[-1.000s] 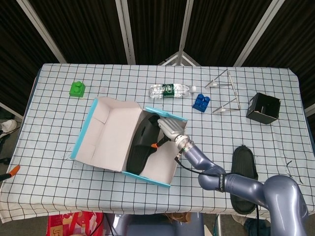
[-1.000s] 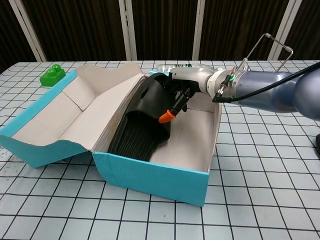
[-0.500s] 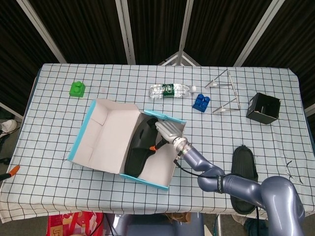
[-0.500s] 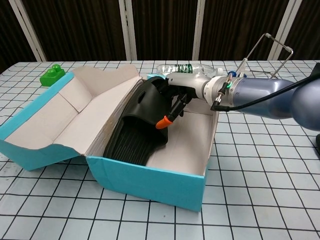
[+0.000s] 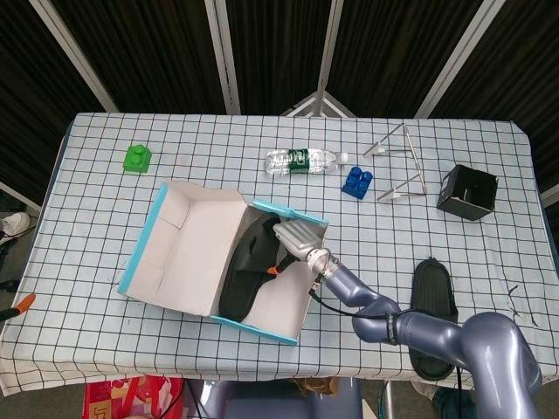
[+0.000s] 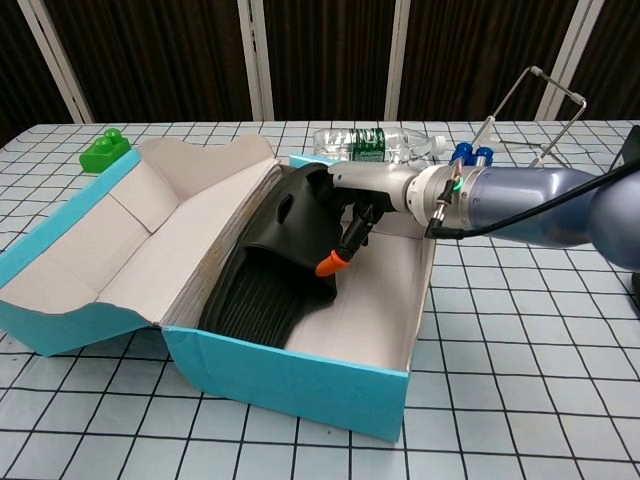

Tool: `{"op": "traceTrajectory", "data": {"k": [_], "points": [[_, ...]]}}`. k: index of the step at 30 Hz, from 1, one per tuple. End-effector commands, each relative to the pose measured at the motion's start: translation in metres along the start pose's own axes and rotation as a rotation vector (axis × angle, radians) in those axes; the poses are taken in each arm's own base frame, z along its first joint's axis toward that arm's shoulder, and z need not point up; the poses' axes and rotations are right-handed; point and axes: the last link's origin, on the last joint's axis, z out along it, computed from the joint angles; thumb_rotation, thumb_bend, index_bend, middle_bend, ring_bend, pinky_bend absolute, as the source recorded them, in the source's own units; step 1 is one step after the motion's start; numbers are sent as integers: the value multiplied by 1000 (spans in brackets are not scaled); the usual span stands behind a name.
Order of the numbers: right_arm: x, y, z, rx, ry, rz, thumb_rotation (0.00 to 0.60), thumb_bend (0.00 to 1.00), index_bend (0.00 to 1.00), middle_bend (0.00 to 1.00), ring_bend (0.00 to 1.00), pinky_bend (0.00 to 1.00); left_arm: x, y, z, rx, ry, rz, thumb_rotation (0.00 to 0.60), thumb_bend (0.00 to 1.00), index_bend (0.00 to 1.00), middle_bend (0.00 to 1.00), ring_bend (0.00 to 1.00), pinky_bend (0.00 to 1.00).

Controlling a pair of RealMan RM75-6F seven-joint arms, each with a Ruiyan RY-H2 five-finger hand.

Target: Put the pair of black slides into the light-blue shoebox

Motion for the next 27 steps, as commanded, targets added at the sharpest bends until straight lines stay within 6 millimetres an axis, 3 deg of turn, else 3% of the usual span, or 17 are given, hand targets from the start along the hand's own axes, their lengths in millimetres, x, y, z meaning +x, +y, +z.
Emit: {"op": "traceTrajectory", "data": {"k": [1,27], "points": [[-1,1,1,-5,-6,-13,600,612,605,482,746,567,0,0,0,1,1,0,600,86,150,48,0,38],[2,3,1,-109,-22,-129,600,612,605,482,746,567,2,-1,-1,-2,6,-9,600,87,150,48,0,39]]}}
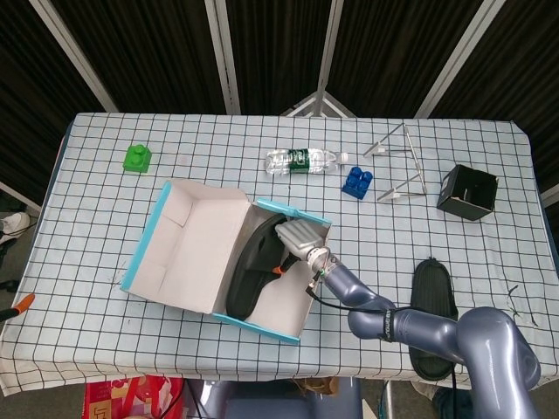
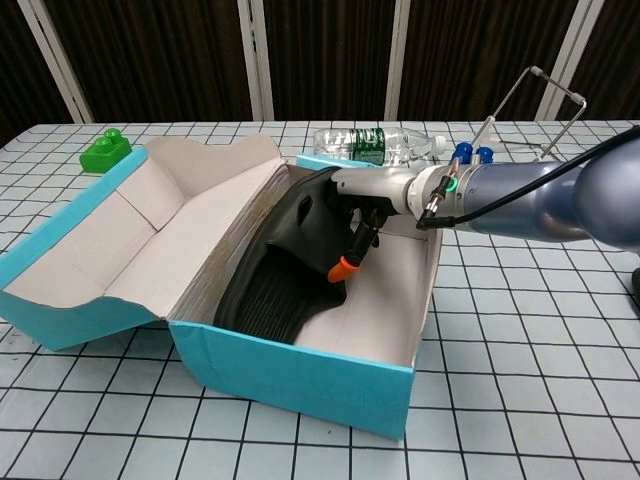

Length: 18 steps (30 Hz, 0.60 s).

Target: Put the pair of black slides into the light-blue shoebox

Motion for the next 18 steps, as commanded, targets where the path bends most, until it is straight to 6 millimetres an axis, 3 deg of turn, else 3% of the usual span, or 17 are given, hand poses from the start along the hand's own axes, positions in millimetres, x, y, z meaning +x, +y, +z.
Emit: {"op": "traceTrajectory", "data": {"k": [1,13,15,18], "points": [[-1,-2,0,-15,1,-26,600,612,605,482,746,567,0,0,0,1,1,0,600,86,150,48,0,39],[7,-12,-5,-9,26,-3,600,612,579,482,745,567,0,-1,0,3,0,-2,600,87,150,48,0,38],[8,-12,-7,-10,25,0,600,583,534,472,745,561,1,-1,0,3,0,-2,600,87,151,48,0,39],[9,-10,-9,-13,14,7,600,451,478,423,737,553,1,-1,0,2,0,-2,600,87,150,48,0,38]]}}
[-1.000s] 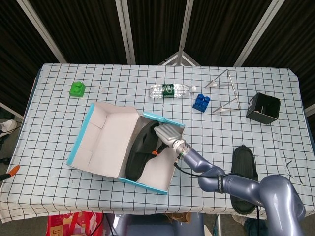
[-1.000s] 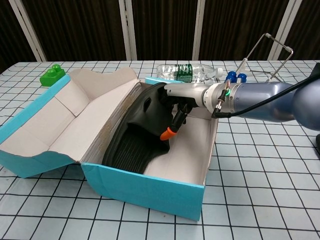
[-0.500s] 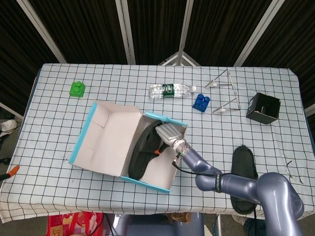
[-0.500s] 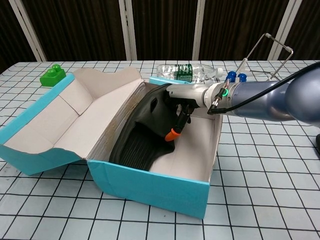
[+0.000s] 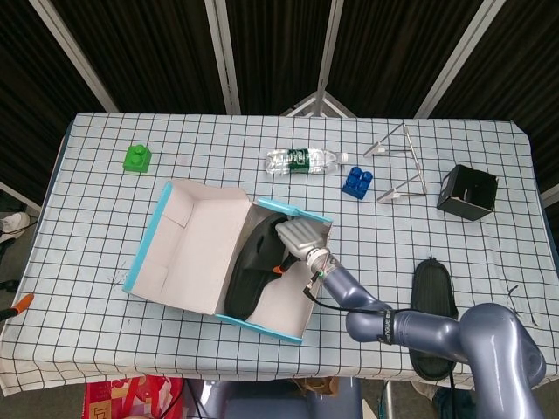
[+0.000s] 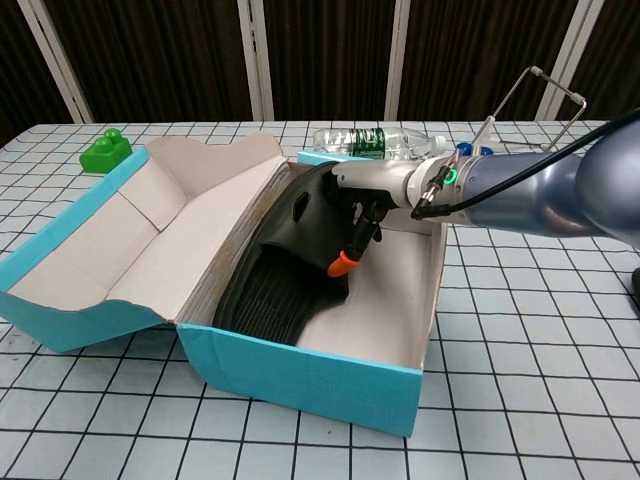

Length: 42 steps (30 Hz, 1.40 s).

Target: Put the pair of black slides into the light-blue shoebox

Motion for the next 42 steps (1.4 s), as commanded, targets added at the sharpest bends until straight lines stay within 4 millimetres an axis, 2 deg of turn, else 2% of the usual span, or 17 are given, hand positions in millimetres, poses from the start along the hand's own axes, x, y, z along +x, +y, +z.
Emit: {"op": "traceTrajectory", "data": {"k": [1,7,11,24,31,42], "points": [[1,1,-2,-3,-9,4,600,406,458,404,734,553,0,0,0,0,0,0,600,87,150,48,0,38],[3,2,-4,0,-19,0,600,211,359,321,727,551,-1,1,0,-3,-2,3,600,87,150,48,0,38],[3,3,-6,0,-31,-12,600,141,278,269,726,551,-1,1,0,-3,-2,5,600,87,150,48,0,39],[16,4,-18,1,-76,-54,600,127,182,204,713,551,0,1,-1,-6,2,0,600,86,150,48,0,38],[23,-1,-28,13,-72,-37,600,126,16,199,711,551,0,2,-1,-8,1,0,600,87,152,48,0,39],[35,-1,-35,25,-22,72,600,127,3,199,711,551,0,2,-1,-6,-2,-1,600,87,155,48,0,38]]}}
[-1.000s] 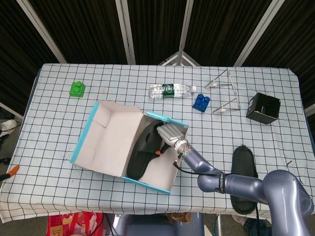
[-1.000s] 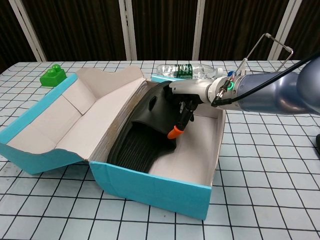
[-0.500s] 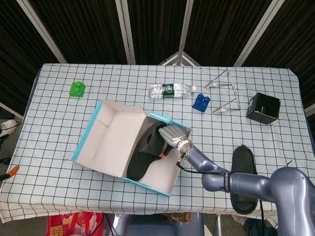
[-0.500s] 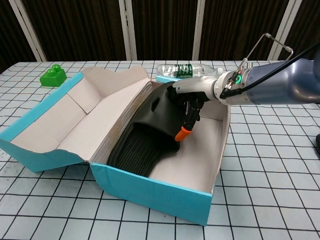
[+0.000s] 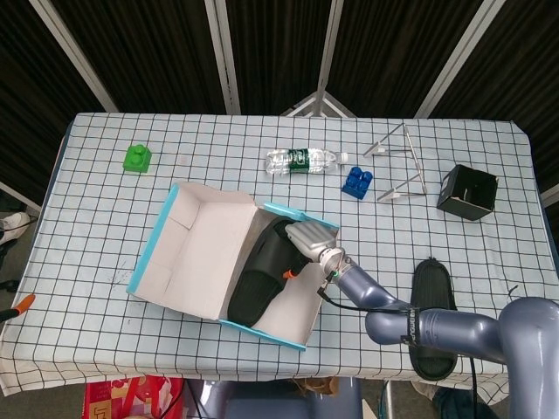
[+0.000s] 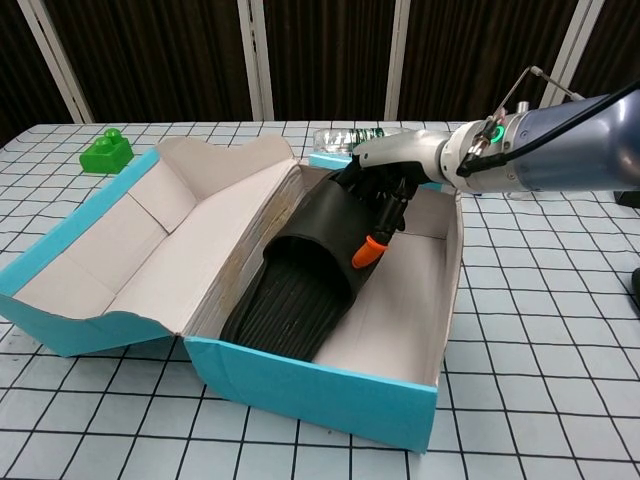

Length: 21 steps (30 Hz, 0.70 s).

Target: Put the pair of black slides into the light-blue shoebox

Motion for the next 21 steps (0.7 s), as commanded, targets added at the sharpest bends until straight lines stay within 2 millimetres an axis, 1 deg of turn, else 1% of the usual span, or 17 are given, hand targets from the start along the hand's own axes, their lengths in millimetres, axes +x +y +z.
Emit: {"op": "traceTrajectory", "data": {"k": [1,13,21], "points": [[3,1,-2,2,9,26,600,127,2,199,711,551,0,0,0,0,0,0,600,87,155,48,0,39],[5,3,-11,-1,-46,7,600,127,0,183,708,551,0,0,0,2,-2,0,600,86,157,48,0,39],[4,-3,-17,0,-98,-11,600,127,0,176,708,551,1,0,-1,3,3,-5,600,87,157,48,0,38]]}}
